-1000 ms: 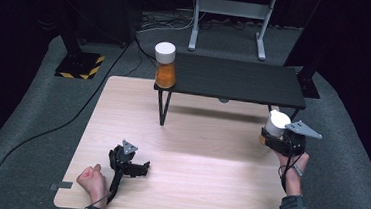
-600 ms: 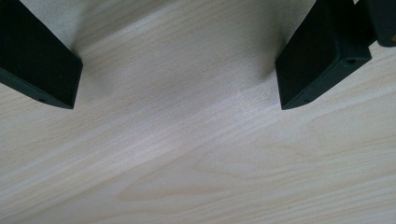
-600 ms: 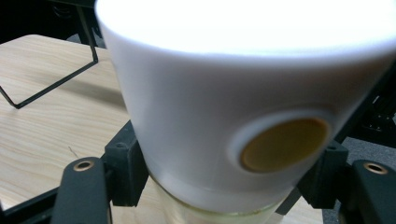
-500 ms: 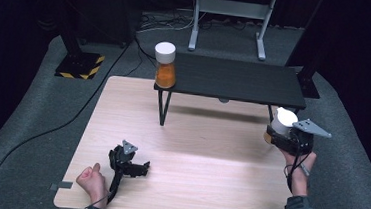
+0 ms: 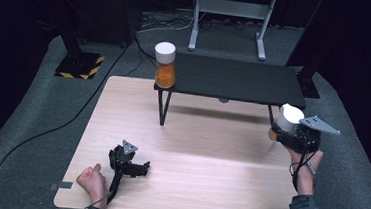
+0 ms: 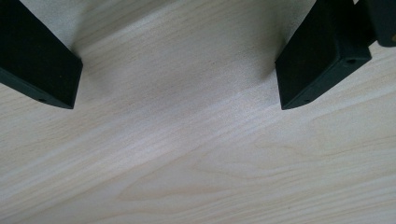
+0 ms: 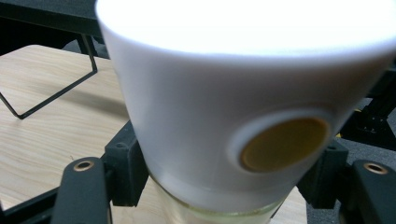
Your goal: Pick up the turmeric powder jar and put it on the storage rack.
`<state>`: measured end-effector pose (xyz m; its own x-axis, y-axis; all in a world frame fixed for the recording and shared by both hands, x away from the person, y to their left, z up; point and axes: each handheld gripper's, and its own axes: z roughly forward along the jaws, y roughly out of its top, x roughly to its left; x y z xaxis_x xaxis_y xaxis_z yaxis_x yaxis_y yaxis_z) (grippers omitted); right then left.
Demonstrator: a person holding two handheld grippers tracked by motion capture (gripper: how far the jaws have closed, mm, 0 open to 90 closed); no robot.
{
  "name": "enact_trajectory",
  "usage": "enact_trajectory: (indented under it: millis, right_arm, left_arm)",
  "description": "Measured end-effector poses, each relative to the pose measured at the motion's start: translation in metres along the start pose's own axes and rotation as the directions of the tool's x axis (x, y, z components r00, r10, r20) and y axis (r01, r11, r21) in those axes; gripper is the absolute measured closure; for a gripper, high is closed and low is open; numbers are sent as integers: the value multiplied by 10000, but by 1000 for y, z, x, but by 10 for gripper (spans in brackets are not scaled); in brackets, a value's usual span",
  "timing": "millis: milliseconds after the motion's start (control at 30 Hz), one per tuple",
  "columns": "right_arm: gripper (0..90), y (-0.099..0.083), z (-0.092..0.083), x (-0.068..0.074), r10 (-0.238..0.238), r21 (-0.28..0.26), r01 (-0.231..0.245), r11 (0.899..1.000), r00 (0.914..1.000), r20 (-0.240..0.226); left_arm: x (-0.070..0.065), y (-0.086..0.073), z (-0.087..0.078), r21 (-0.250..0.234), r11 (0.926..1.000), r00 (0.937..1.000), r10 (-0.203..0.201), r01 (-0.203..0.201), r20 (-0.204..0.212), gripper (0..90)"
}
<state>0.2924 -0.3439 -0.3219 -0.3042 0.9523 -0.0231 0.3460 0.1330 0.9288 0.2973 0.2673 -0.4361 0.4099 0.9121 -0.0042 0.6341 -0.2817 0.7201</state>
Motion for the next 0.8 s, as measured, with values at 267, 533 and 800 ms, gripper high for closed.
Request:
enact_trajectory:
  millis: [267,533,800]
  right_arm:
    - [298,8,-5,-3,25,-22,-25,10000,10000,27]
    - [298,14,-8,-4,-32,-5,32,10000,10000,85]
    - [298,19,-11,-6,25,-22,-25,10000,9999,165]
  left_arm:
    - [0,0,0,-1,10000,10000,1,-1,-1,0]
    - [0,0,0,0,10000,10000,0,0,-1,0]
    - [0,0,0,-1,10000,10000,1,-1,-1,0]
